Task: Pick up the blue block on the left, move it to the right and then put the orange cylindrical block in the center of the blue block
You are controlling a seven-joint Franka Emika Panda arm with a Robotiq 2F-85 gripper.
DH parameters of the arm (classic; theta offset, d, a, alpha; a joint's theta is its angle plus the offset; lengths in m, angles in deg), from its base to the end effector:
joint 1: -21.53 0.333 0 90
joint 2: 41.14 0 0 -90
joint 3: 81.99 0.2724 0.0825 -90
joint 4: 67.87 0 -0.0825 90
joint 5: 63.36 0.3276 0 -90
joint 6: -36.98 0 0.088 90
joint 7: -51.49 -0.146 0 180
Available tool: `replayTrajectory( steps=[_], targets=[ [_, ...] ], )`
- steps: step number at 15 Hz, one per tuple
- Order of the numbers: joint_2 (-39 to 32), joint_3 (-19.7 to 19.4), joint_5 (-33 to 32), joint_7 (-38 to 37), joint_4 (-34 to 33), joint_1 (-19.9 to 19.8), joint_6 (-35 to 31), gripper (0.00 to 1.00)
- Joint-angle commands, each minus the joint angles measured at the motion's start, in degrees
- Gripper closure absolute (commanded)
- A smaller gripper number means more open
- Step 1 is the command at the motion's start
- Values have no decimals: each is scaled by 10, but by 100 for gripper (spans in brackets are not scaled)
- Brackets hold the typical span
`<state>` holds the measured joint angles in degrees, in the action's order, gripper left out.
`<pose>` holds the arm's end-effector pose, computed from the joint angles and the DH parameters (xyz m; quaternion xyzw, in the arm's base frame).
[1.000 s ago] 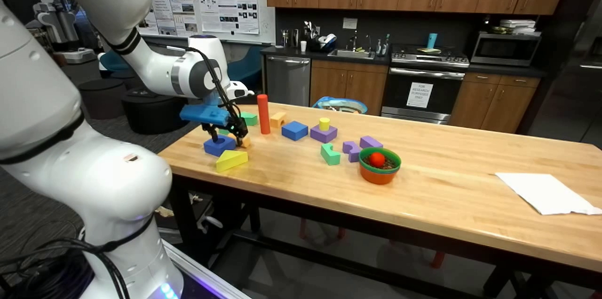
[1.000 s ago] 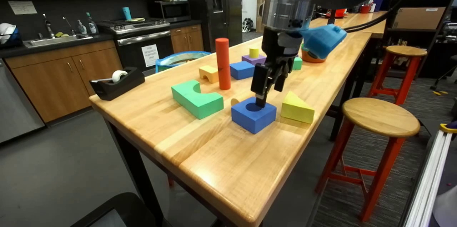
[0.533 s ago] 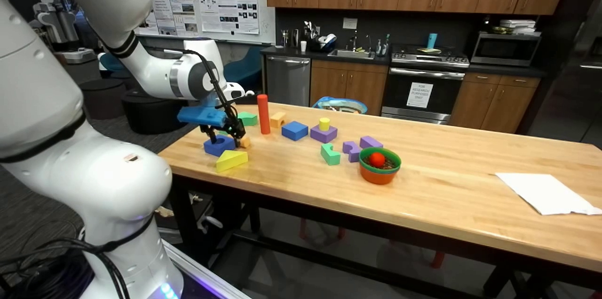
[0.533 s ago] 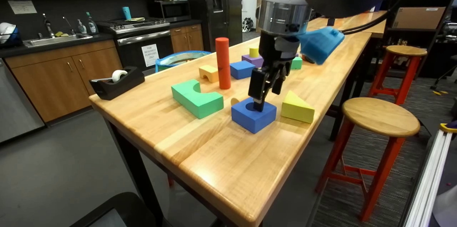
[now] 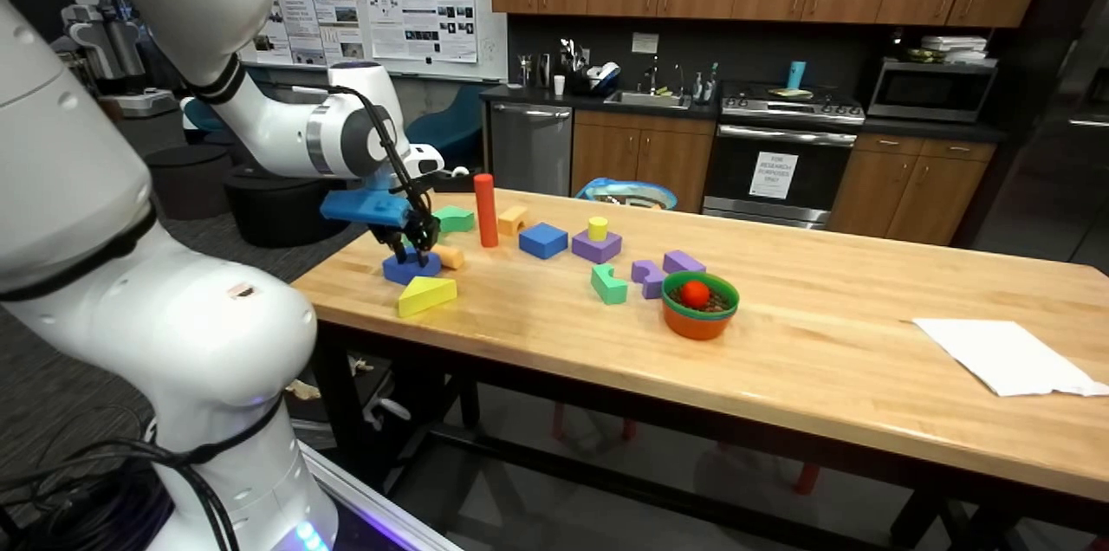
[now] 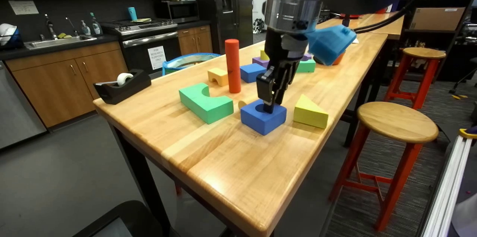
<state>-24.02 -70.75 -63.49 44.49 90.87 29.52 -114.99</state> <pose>0.3601 0.1191 0.2822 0.9902 0.1053 0.0918 0.0090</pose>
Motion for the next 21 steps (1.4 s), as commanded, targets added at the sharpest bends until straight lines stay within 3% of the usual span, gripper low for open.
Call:
replayTrajectory(
  steps=[1,2,3,5,10,14,21],
  targets=[
    [-1,9,-20,-23,7,-8,-7,76],
    [0,9,-19,-23,7,-7,-7,72],
    [1,9,-18,-23,7,-7,-7,53],
    [0,9,-18,-22,5,-7,-6,45],
    [-5,8,-19,-22,1,-10,-3,15],
    [-4,9,-20,-22,1,-9,0,8],
    [2,4,-16,-18,2,-10,-2,15]
  ],
)
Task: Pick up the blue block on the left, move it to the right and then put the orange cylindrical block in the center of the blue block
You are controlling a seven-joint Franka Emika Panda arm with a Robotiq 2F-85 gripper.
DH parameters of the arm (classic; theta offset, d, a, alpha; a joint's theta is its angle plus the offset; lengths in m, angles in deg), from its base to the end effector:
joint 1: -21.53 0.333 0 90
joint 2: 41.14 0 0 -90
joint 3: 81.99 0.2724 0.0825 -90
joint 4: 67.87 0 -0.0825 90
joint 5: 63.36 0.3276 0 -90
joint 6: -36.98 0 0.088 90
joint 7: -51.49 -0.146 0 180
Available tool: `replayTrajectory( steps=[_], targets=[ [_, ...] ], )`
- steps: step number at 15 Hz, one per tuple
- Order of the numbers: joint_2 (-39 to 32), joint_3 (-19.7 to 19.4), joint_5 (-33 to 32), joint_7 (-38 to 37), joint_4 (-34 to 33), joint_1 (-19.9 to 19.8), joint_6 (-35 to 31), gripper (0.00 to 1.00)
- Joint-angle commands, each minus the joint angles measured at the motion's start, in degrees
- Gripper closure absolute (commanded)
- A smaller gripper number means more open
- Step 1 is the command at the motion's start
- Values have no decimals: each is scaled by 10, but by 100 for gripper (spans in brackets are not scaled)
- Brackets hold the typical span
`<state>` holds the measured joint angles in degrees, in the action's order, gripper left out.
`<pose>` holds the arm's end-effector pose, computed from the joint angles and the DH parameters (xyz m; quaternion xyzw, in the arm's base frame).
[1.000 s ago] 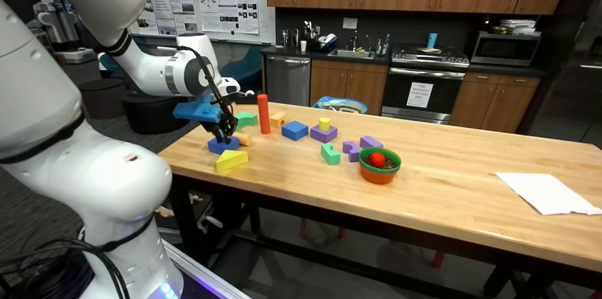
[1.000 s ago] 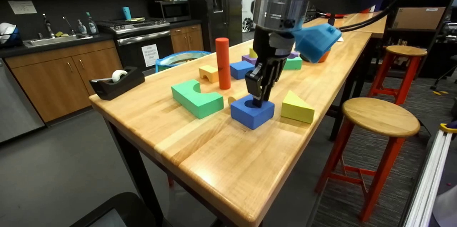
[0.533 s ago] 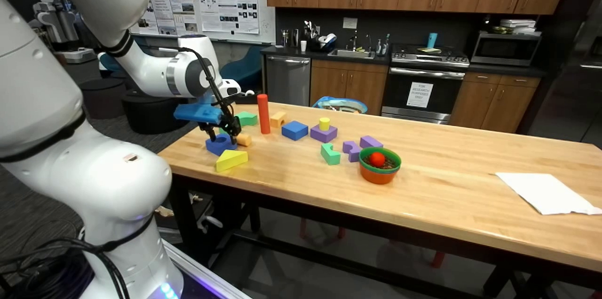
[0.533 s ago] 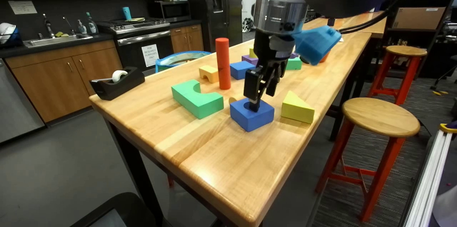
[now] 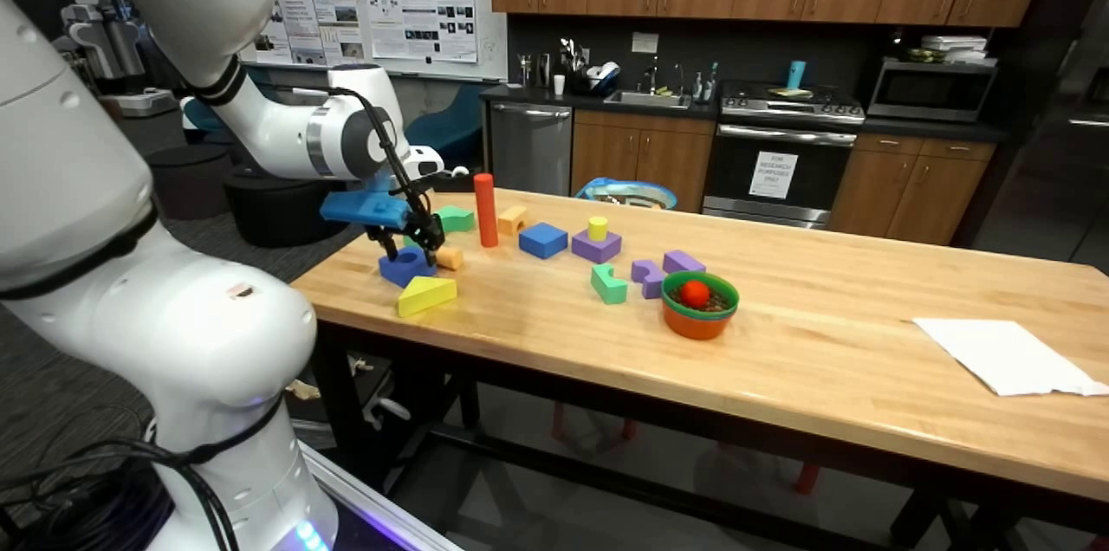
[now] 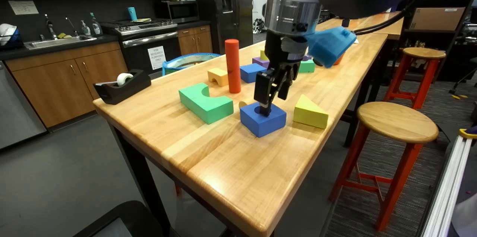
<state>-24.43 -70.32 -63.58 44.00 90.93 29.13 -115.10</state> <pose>0.3596 0.1191 0.2792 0.9908 0.1021 0.0888 0.0101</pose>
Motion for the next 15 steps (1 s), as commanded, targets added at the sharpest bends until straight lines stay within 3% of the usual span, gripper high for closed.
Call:
replayTrajectory(
  steps=[1,15],
  targets=[
    [6,0,-16,-14,1,-7,-1,15],
    [-2,-2,-19,-15,0,-18,0,15]
  ],
)
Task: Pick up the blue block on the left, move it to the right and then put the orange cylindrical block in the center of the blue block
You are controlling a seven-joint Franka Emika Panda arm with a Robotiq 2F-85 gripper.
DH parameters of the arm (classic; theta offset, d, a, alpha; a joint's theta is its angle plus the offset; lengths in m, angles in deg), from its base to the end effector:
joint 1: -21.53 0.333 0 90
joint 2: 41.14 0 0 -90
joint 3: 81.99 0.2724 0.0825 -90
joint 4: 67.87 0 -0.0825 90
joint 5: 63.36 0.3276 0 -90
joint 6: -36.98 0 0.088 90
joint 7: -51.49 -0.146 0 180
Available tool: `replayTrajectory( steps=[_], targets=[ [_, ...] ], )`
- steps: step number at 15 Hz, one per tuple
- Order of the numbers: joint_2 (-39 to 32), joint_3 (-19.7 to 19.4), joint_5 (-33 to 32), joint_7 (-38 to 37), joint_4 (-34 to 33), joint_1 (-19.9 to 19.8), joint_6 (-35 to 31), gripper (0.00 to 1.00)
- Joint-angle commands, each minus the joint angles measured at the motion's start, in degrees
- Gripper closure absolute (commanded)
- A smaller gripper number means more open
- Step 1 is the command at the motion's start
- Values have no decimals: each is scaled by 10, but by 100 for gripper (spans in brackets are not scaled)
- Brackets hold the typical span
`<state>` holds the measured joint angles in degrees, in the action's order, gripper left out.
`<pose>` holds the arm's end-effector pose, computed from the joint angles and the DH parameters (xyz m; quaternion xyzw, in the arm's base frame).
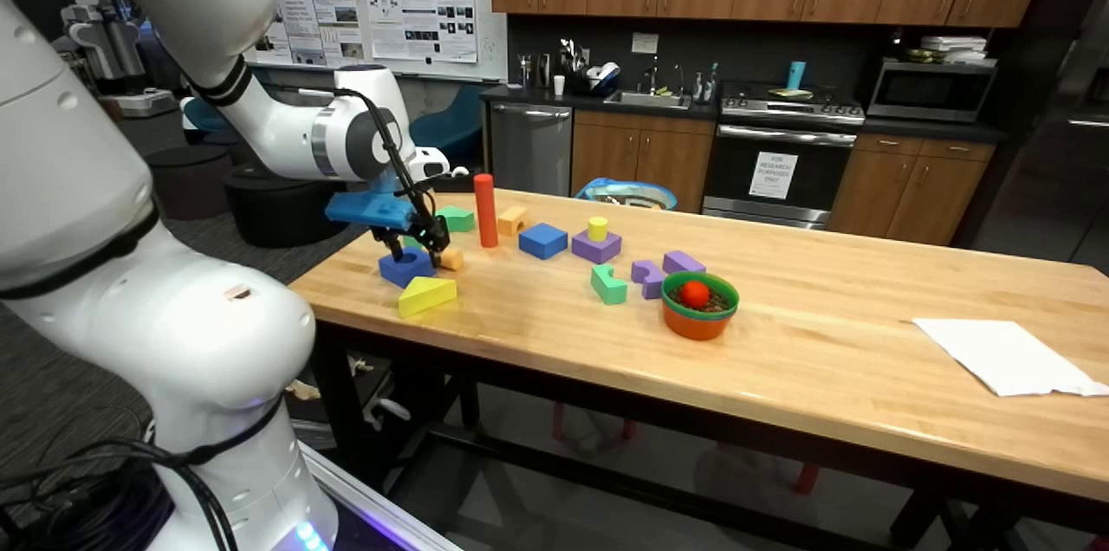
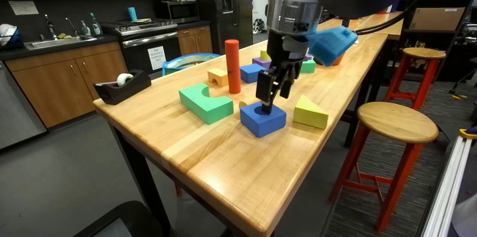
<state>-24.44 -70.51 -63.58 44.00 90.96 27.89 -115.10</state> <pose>0.3622 0.1101 0.2791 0.9920 0.0898 0.0883 0.0108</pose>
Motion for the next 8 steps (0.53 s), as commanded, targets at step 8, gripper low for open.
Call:
replayTrajectory(
  steps=[8],
  targets=[
    [-17,9,-41,-35,-9,-9,4,18]
  ],
)
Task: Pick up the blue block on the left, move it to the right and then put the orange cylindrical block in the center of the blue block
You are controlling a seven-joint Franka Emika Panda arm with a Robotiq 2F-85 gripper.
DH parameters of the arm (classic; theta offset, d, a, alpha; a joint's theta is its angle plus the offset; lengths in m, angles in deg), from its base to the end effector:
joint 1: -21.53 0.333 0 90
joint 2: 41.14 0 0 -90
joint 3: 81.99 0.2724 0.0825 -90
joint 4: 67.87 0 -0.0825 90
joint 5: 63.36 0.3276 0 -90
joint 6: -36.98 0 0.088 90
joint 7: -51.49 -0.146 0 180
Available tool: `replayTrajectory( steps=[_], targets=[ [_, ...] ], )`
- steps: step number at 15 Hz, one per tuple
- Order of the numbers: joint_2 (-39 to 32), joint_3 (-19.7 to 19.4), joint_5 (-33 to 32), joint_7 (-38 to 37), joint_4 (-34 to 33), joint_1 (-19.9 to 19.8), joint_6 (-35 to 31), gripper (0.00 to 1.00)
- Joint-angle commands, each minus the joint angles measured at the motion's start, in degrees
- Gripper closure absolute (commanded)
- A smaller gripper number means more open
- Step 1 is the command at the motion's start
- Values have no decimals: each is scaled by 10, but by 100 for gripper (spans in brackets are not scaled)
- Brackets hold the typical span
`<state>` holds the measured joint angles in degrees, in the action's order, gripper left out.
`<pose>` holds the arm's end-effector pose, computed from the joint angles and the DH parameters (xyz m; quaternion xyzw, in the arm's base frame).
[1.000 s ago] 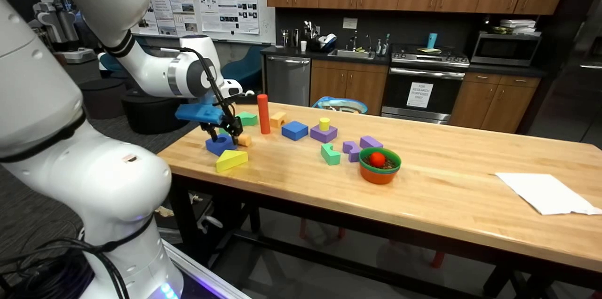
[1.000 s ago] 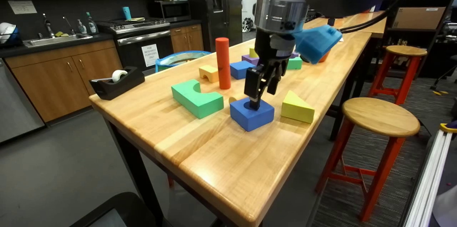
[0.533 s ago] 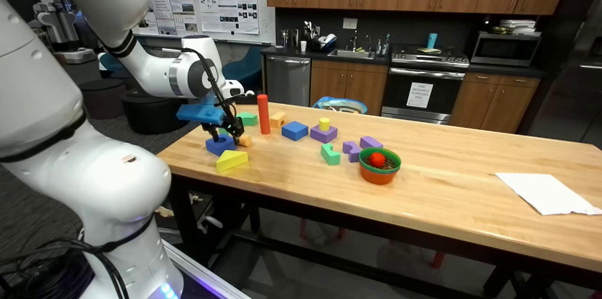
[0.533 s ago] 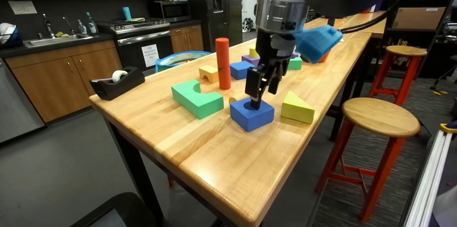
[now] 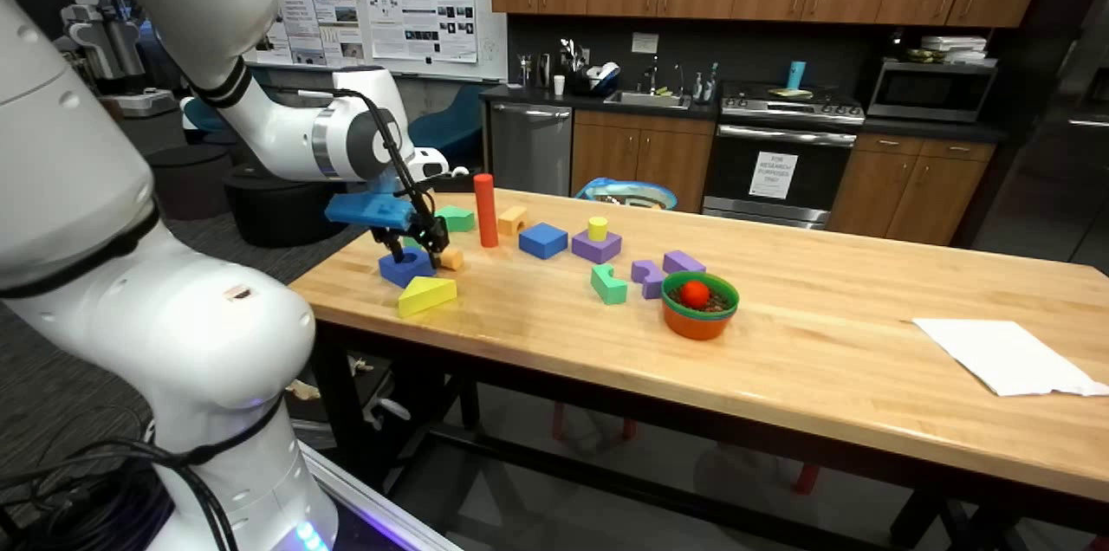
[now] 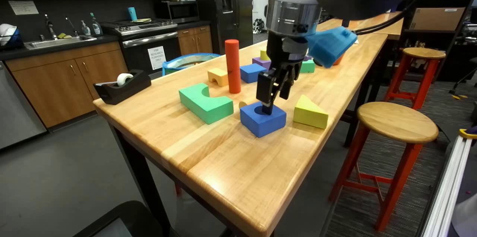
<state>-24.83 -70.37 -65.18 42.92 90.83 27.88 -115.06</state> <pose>0.3622 0.1113 0.2772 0.9917 0.0933 0.0871 0.0175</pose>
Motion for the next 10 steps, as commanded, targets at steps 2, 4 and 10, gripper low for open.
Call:
replayTrajectory(
  steps=[2,4,10],
  targets=[
    [-15,9,-31,-31,-10,-9,4,17],
    [-11,10,-34,-34,-11,-6,6,16],
    [-4,11,-32,-34,-16,-3,7,17]
  ],
)
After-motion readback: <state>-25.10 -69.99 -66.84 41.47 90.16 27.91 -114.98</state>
